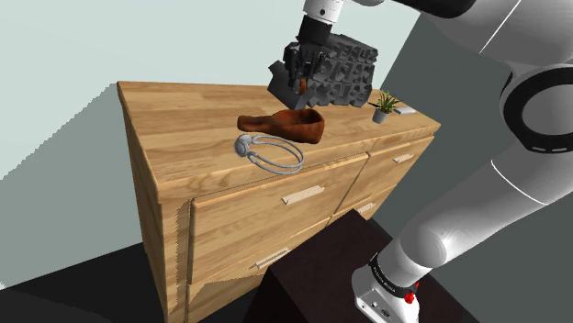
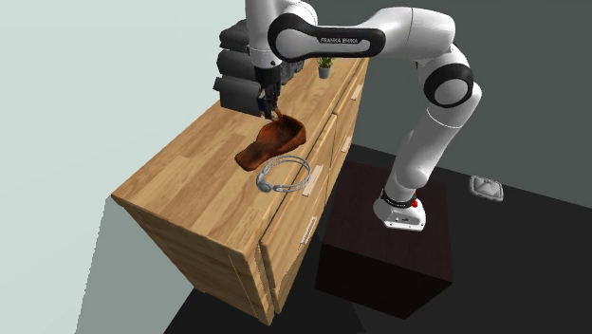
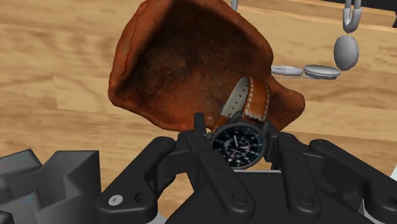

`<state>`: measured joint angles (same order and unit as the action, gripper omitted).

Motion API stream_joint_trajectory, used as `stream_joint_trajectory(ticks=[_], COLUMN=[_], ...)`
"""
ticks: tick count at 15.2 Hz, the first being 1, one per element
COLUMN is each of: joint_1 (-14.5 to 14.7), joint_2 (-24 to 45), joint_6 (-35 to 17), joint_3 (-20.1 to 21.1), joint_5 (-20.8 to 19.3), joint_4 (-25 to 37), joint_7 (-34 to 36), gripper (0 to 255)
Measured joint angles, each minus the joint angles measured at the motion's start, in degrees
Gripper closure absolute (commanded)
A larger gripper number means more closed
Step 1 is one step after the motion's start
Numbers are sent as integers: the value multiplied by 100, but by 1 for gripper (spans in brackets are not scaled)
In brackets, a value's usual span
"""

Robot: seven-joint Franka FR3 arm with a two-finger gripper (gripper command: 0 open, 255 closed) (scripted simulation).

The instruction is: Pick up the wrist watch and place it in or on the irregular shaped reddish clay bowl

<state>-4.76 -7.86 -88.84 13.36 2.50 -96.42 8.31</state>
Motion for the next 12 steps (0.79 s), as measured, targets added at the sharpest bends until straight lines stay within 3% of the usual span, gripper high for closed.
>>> stream_joint_trajectory(ticks=[12], joint_1=[3], joint_2=[-196], joint_6=[-896], joint_3=[-11], joint_5=[48], joint_4=[-1091], joint_7=[-66], gripper=[255])
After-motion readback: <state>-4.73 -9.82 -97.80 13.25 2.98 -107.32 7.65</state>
